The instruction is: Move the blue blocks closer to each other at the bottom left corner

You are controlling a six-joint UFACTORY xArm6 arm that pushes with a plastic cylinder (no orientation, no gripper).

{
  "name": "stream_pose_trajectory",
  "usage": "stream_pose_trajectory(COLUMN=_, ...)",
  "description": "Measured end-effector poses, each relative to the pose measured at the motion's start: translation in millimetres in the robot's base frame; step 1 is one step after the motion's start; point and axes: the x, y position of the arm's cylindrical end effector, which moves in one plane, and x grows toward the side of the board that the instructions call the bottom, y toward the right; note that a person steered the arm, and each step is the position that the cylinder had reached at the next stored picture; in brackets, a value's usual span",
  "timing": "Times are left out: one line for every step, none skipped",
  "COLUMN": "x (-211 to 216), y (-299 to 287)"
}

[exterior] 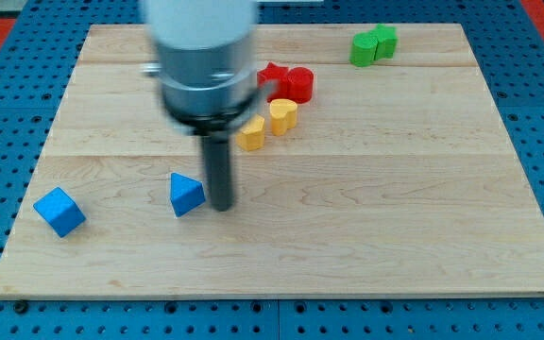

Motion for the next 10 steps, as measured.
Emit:
stream_pose_trajectory(x=0, y=-78)
stream_pose_trajectory(x=-7, y=7)
stream_pose_trajectory(x=-42, y=34)
stream_pose_trajectory(x=-46, y=-50)
stream_pose_trajectory(x=-33, y=-85)
stream_pose_trajectory(x=-31, y=-82)
stream_pose_trajectory(x=-31, y=-111)
stream_pose_trajectory(x=-24, y=-117)
stream_pose_trajectory(x=-22, y=-4)
stream_pose_trajectory(x=-20, y=107)
